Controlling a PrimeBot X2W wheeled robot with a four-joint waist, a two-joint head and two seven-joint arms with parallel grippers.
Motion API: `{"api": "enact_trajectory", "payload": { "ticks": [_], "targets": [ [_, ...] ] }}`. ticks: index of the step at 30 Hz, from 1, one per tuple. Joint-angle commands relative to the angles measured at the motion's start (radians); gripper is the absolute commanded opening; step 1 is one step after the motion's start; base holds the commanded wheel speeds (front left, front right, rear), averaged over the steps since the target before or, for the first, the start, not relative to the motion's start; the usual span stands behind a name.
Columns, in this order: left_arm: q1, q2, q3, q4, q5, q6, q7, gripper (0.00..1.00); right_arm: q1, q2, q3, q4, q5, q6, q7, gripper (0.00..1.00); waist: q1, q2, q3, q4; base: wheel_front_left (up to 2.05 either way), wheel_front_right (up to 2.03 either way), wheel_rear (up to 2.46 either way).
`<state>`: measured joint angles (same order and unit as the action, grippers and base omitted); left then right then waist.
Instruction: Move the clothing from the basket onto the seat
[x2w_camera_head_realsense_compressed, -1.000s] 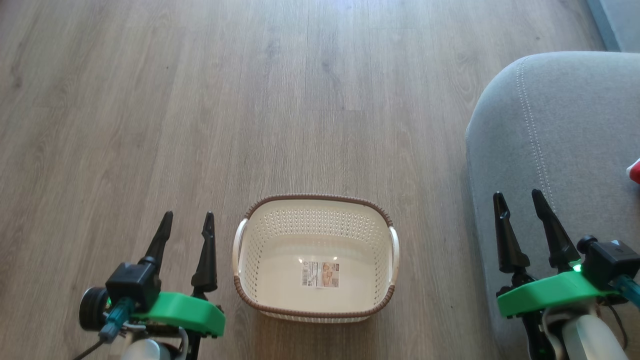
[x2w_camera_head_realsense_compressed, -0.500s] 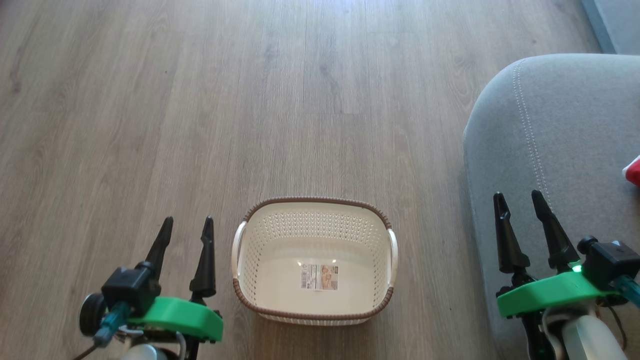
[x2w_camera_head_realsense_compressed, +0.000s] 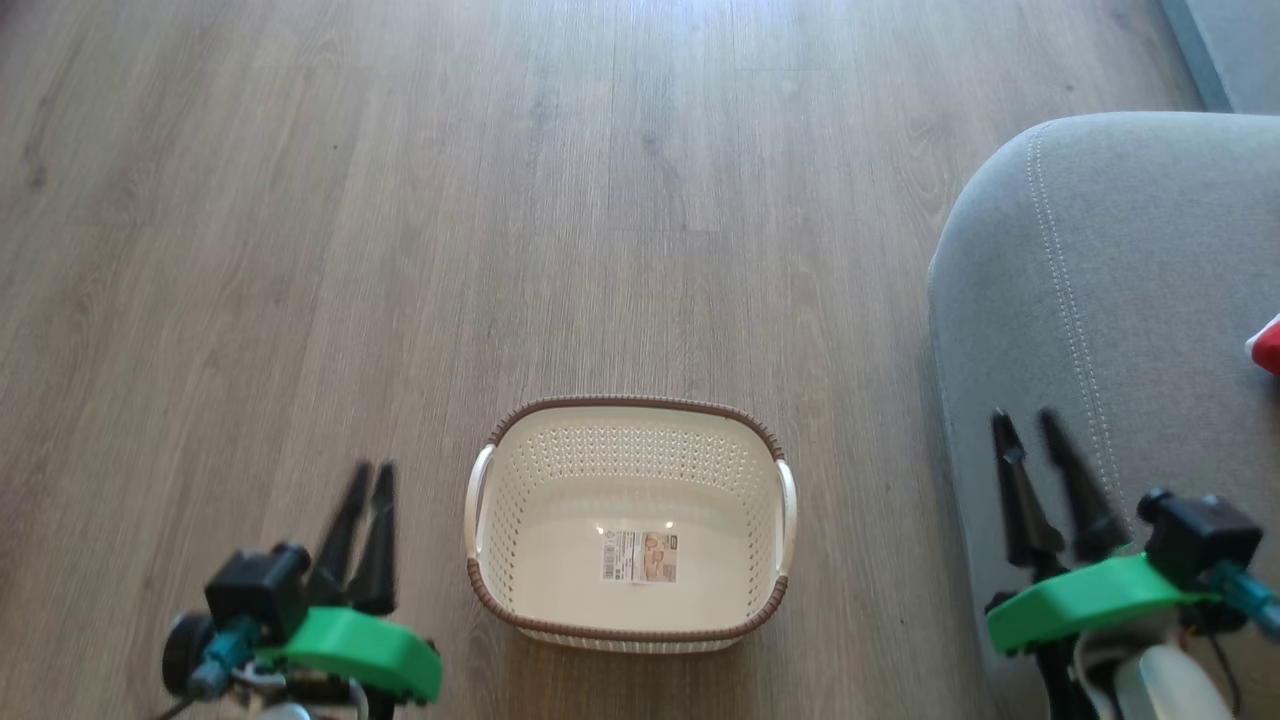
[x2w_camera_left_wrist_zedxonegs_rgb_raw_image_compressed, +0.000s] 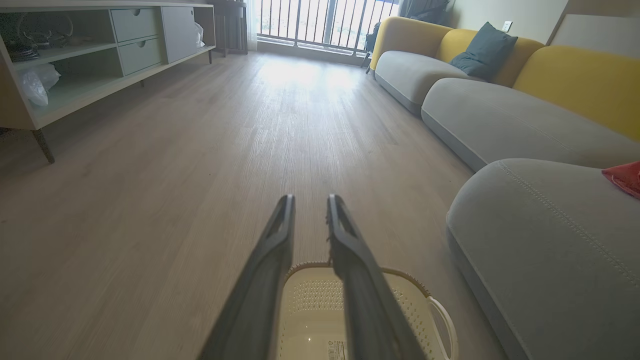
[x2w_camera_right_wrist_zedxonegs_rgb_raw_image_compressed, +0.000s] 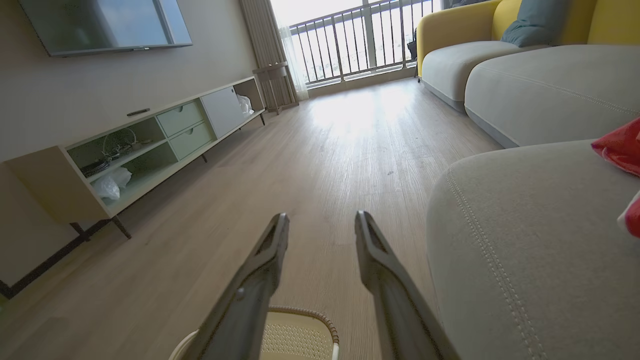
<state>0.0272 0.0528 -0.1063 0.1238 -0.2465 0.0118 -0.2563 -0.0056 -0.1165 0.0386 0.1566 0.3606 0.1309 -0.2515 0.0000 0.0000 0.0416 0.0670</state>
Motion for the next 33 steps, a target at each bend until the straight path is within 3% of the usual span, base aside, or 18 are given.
{"api": "enact_trajectory", "payload": {
  "ticks": [1, 33],
  "targets": [
    [0.005, 0.000, 0.000, 0.022, -0.002, 0.000, 0.000, 0.00, 0.003, 0.001, 0.002, 0.021, 0.002, 0.000, 0.001, 0.00, 0.0000, 0.0000, 0.000, 0.000, 0.00, 0.00, 0.00],
    [-0.025, 0.010, 0.039, 0.056, -0.344, -0.035, 0.079, 0.00, -0.019, 0.008, -0.023, 0.046, 0.315, 0.000, 0.080, 0.00, 0.0000, 0.0000, -0.009, -0.016, 0.00, 0.00, 0.00]
  ]
}}
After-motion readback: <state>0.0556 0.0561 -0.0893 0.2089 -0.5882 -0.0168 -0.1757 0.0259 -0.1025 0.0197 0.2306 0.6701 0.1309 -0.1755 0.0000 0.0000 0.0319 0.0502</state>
